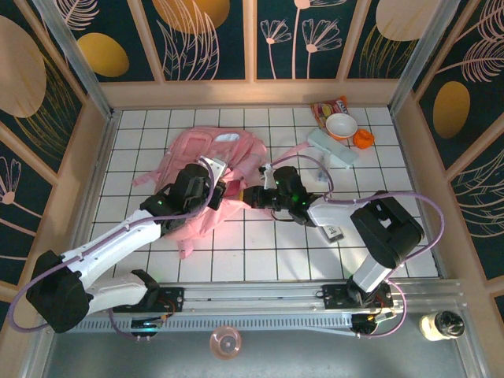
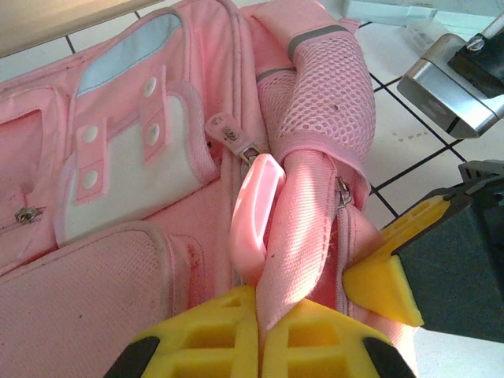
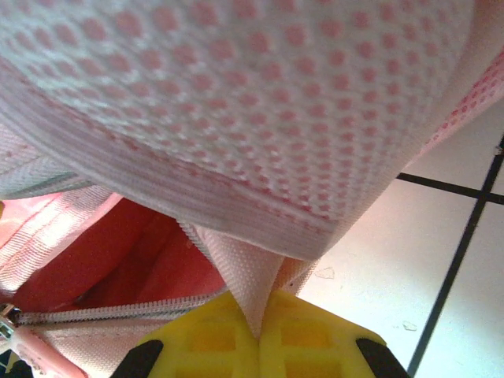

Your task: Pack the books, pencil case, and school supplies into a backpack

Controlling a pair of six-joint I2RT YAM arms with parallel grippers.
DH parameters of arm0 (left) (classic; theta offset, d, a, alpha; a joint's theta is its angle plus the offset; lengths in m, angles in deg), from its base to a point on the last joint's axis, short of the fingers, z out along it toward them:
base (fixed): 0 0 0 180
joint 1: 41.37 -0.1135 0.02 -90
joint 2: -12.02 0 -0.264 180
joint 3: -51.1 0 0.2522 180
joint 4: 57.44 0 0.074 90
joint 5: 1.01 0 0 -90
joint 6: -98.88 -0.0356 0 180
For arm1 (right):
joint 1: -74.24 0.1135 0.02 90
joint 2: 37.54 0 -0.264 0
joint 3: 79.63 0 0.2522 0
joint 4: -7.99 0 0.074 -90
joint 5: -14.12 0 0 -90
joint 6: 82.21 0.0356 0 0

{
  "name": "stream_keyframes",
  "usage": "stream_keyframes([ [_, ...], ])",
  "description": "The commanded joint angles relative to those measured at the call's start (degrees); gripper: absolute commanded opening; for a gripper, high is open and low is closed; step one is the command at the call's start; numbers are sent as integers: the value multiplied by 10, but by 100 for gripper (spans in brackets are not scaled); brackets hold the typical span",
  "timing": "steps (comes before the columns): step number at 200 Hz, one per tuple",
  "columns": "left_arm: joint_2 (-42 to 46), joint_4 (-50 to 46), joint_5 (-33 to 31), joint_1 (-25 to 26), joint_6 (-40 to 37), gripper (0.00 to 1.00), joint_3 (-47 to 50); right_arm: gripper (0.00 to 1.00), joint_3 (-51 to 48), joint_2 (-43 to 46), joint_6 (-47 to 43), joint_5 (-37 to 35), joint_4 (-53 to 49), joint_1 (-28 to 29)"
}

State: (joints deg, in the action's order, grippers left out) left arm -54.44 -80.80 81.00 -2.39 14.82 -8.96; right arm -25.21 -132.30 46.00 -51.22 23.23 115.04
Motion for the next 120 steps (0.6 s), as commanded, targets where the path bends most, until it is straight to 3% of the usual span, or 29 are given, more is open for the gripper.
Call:
stream_keyframes([
  [1,83,57,-121,-25,-21,0,-58,0,-78,-29,-50,-189,-270,-83],
  [28,64,65,-45,-25,17,0,-51,0,-45,56,-105,-180,-262,-58],
  [52,41,81,28,-26,55,0,-43,27,-30,151,-191,-170,-235,-34],
  [76,32,105,55,-26,82,0,-27,39,-42,244,-269,-141,-224,-32],
  [94,28,116,72,-26,94,0,-25,43,-53,300,-333,-121,-237,-24],
  [120,23,123,95,-26,97,0,-28,54,-74,343,-475,-135,-213,51],
])
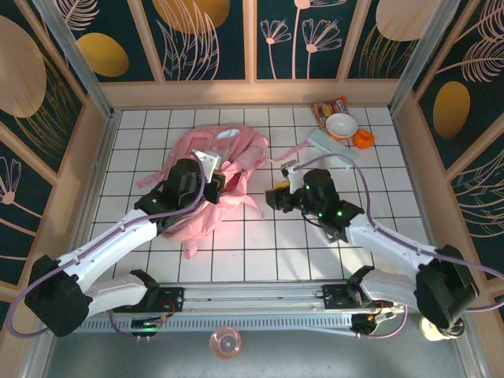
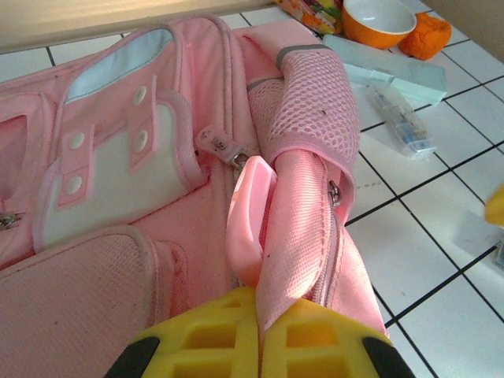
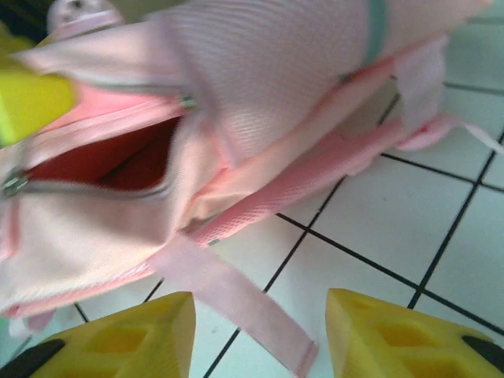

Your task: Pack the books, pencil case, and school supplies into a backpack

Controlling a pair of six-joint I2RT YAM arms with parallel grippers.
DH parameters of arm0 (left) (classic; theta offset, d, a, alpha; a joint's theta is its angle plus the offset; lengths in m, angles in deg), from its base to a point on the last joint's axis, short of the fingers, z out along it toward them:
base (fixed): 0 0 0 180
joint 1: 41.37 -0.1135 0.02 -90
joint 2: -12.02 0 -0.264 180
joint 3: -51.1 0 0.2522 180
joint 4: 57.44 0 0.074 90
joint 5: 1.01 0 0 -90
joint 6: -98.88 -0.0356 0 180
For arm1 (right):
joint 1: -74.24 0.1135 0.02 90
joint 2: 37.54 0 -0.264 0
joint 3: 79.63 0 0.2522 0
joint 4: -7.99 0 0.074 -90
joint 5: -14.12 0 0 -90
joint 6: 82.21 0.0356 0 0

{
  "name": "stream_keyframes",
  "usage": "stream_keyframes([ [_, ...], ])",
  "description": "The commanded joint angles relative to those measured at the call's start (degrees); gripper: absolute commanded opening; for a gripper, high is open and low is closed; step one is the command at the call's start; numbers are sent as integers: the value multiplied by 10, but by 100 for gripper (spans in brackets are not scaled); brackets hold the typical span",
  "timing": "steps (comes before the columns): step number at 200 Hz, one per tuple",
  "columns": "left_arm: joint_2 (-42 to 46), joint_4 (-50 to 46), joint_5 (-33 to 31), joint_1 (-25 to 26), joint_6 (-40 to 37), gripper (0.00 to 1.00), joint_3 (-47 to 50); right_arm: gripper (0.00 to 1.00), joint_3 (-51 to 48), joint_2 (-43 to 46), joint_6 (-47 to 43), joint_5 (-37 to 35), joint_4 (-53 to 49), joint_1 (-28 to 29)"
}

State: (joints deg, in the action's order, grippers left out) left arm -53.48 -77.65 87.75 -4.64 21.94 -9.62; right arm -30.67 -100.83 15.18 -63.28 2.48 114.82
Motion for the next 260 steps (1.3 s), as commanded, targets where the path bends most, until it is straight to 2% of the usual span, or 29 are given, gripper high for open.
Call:
stream_keyframes([
  [1,13,92,28,-3,26,0,-22,55,-20,28,-173,-13,-3,54],
  [23,8,92,49,-3,28,0,-27,57,4,-15,-269,16,28,76],
  [42,5,92,65,-3,31,0,-30,60,52,-79,-310,36,48,83],
  [82,7,95,83,-3,41,0,-25,64,127,-177,-341,108,96,85],
  [124,13,121,104,-3,56,0,-16,63,152,-238,-346,168,99,85],
  [137,13,127,101,-3,59,0,-13,53,155,-253,-346,174,83,85],
  [162,16,122,55,-7,37,0,-21,9,134,-253,-337,169,44,78],
  [170,14,111,37,-11,23,0,-28,1,120,-247,-328,166,35,73],
  [194,12,84,2,-32,-23,0,-55,0,67,-231,-311,169,14,67],
  [220,13,76,2,-63,-46,0,-80,0,30,-227,-289,177,8,70],
  [260,3,72,6,-71,-64,0,-105,0,23,-221,-279,189,19,76],
])
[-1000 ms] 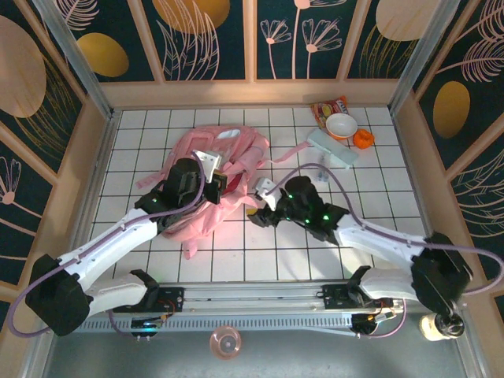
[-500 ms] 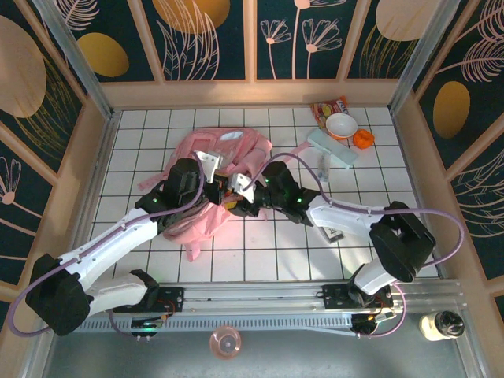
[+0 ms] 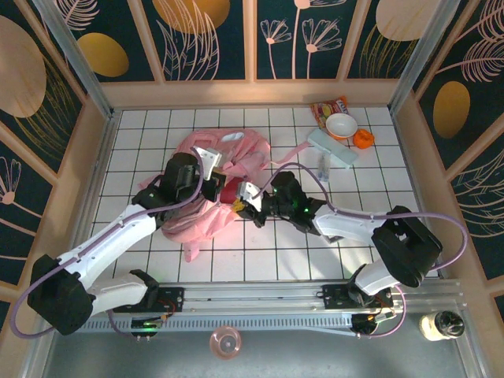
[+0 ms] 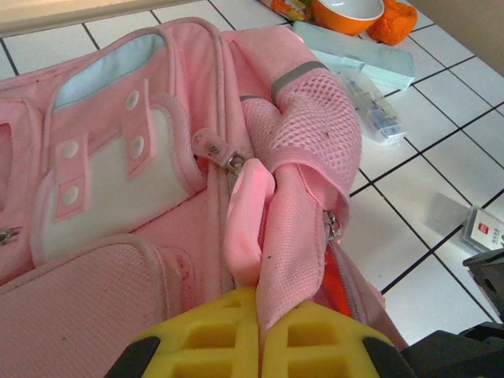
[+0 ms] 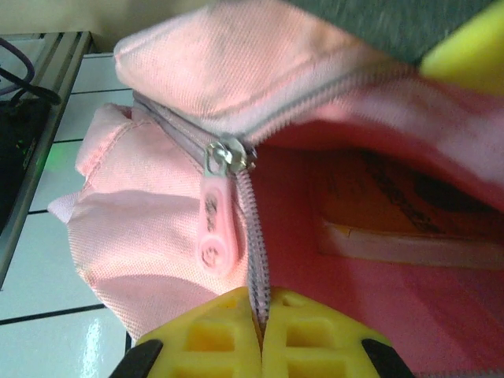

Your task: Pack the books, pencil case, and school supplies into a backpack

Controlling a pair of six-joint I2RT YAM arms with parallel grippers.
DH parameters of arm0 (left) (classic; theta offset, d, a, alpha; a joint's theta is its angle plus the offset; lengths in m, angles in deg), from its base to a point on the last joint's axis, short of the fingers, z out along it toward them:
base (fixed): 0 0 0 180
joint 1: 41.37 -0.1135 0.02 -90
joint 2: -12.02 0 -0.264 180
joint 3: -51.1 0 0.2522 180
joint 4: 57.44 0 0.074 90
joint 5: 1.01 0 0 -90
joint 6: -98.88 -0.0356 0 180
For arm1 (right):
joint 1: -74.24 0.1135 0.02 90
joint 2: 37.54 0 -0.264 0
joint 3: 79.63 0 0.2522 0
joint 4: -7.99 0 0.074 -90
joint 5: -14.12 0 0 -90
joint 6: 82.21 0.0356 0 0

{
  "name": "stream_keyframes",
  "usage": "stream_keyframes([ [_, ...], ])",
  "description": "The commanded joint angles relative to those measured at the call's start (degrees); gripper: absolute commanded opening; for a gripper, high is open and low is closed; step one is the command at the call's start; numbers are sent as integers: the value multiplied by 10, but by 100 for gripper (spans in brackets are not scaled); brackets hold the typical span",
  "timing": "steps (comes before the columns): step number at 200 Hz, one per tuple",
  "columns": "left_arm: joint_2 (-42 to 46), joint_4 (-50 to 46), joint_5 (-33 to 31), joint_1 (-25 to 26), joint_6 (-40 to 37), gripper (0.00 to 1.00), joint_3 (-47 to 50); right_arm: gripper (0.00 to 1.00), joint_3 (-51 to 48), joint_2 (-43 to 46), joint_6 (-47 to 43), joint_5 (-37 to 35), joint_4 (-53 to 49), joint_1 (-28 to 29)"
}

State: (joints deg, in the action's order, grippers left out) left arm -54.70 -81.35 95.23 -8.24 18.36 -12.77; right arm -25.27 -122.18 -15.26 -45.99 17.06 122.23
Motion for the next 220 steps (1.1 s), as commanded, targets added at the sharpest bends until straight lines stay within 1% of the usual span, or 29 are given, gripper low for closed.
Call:
stream_keyframes([
  [1,15,110,-68,-35,-28,0,-73,0,-30,-8,25,16,-127,2],
  [23,4,114,-18,-35,-17,0,-72,0,-16,-4,41,18,-105,-1],
  [30,3,117,4,-35,-17,11,-67,0,-14,4,49,30,-89,-7],
  [38,6,117,27,-35,-18,30,-61,0,-12,15,58,41,-69,-13],
  [44,11,111,33,-35,-21,46,-60,0,-8,22,62,47,-60,-18],
  [48,15,105,34,-35,-24,54,-60,0,-4,27,63,52,-56,-22],
  [52,19,100,35,-35,-31,60,-59,0,0,31,63,57,-55,-24],
  [62,34,77,38,-38,-57,68,-60,0,9,38,58,64,-59,-31],
  [68,43,61,37,-41,-76,72,-44,0,16,40,51,67,-65,-35],
  [76,55,37,41,-46,-102,76,-39,0,22,41,42,75,-74,-40],
  [94,85,-24,74,-53,-177,84,-26,0,38,43,27,93,-91,-47],
  [108,99,-80,99,-54,-227,89,-25,0,44,45,25,109,-93,-52],
  [125,112,-130,133,-54,-274,89,-15,0,51,49,27,122,-90,-56],
  [140,115,-148,194,-54,-314,88,5,0,57,53,32,138,-89,-59],
  [153,111,-143,236,-54,-328,88,22,0,62,56,40,161,-88,-63],
  [190,84,-144,279,-54,-353,89,38,0,70,61,73,196,-67,-80],
  [212,97,-143,284,-53,-361,91,47,0,72,59,88,210,-61,-97],
  [220,103,-137,271,-54,-361,90,56,0,73,59,90,216,-63,-102],
])
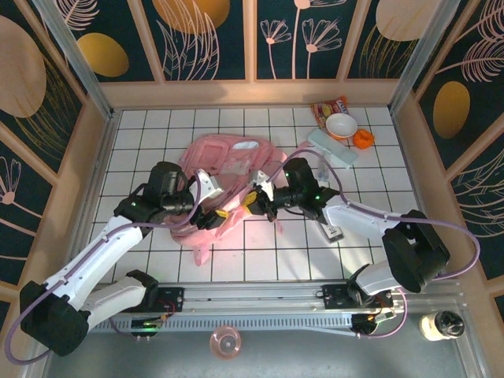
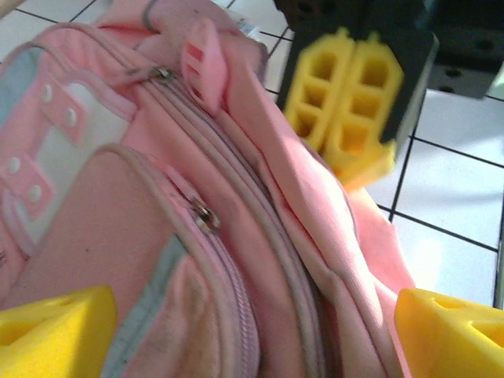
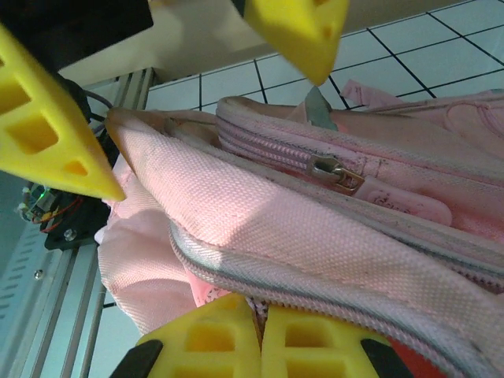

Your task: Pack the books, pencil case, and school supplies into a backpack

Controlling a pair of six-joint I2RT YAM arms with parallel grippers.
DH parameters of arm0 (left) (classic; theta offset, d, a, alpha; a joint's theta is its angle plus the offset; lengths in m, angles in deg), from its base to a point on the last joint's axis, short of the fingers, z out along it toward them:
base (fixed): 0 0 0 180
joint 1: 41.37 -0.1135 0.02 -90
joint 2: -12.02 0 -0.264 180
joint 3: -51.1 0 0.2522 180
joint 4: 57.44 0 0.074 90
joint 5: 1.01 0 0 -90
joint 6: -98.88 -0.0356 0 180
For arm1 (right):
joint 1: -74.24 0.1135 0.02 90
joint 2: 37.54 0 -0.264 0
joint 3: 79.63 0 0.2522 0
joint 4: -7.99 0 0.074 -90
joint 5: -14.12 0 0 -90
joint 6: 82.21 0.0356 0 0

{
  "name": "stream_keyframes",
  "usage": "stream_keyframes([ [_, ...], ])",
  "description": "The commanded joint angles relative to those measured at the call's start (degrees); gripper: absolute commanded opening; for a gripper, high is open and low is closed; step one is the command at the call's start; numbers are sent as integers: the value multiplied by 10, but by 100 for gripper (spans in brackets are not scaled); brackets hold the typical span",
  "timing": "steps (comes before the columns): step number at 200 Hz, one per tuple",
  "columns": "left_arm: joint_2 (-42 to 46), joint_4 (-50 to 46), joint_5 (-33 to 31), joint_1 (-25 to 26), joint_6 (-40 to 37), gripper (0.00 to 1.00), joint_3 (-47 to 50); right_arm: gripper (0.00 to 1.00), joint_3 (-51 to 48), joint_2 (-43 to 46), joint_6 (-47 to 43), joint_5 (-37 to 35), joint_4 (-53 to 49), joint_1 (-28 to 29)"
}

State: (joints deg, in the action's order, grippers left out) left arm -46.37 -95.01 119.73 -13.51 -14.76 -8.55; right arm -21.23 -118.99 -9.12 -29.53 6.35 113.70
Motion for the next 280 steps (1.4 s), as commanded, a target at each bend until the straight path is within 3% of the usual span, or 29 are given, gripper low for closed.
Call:
stream_keyframes([
  [1,22,1,22,-1,-29,90,16,0,33,27,29,51,44,-17],
  [12,26,8,-32,-1,-25,82,30,0,35,30,26,55,37,-22],
  [26,24,9,-104,-1,-22,48,40,0,35,37,18,59,25,-27],
  [38,23,15,-131,-1,-6,29,36,0,31,44,11,54,7,-32],
  [42,23,20,-129,-1,2,22,32,2,30,46,7,49,-3,-34],
  [56,22,44,-95,-1,38,0,16,24,33,57,-6,17,-55,-37],
  [78,4,92,-5,-1,97,0,4,43,38,102,14,-63,-134,-35],
  [107,-22,99,29,-1,116,0,-10,48,35,171,54,-157,-204,23],
  [133,-34,97,36,-1,124,0,-20,48,44,148,141,-161,-204,57],
  [163,-49,102,44,-1,155,0,-38,49,63,95,200,-218,-192,73],
  [199,-61,109,58,-1,186,0,-46,52,82,64,173,-331,-199,110],
  [233,-62,112,73,-1,191,0,-47,53,91,57,159,-395,-172,122],
  [280,-62,103,71,-1,182,0,-45,46,87,64,151,-404,-168,121],
])
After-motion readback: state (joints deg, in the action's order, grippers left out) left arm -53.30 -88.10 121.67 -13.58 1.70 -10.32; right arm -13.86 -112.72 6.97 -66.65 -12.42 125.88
